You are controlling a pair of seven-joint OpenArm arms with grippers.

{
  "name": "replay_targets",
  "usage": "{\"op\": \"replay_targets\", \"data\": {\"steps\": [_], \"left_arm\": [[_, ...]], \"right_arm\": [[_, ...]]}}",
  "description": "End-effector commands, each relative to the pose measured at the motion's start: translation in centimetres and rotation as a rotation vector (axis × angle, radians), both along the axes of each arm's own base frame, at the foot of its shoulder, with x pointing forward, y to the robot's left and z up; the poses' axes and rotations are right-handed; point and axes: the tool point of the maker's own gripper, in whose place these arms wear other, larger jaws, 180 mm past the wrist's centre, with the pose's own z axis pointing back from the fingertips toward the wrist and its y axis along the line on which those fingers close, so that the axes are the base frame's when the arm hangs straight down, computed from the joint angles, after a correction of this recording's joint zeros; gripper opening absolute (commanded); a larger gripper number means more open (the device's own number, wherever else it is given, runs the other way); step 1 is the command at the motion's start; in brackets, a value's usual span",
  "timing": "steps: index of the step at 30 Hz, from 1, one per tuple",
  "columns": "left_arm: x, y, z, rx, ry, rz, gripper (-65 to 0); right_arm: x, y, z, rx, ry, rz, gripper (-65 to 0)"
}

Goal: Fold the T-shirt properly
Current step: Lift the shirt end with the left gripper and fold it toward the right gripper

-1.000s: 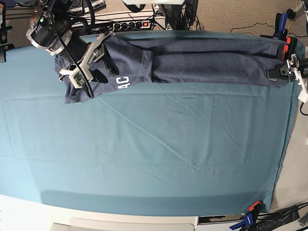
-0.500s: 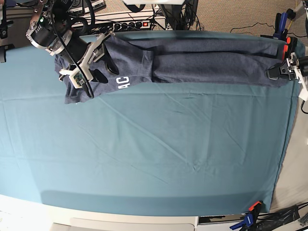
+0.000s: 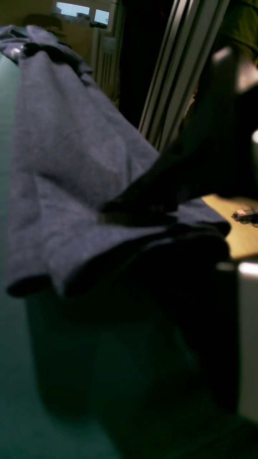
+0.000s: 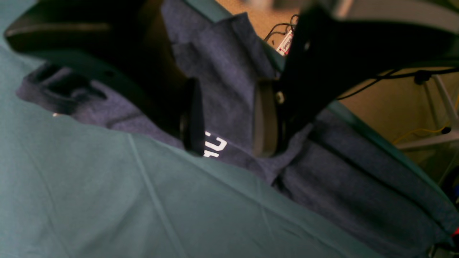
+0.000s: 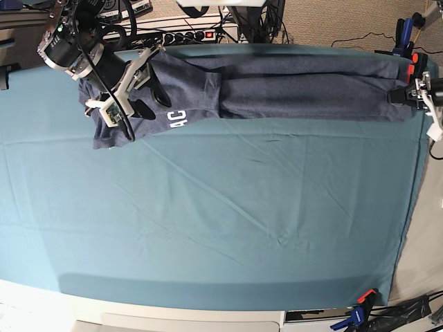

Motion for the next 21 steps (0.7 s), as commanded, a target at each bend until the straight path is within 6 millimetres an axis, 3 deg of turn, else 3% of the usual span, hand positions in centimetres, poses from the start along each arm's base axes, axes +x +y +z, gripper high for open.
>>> {"op": "replay_targets", "data": {"steps": [1,11,21], "left_arm": [[-2.0,0.4,-0.6,0.050,0.080,-0.079,-65.0],[1.8,-3.8,3.7,0.084,-0.137,-0.286,-65.0],[3.4,-7.5,7.6,0.110,-0.310,-0.449,-65.0]], "right_arm": [[0.2,0.4,1.0,0.020,-0.038,0.012,-41.6],[0.2,0.4,1.0,0.020,-0.038,0.012,-41.6],[0.2,0.3,1.0,0.013,-0.038,0.010,-41.6]]}}
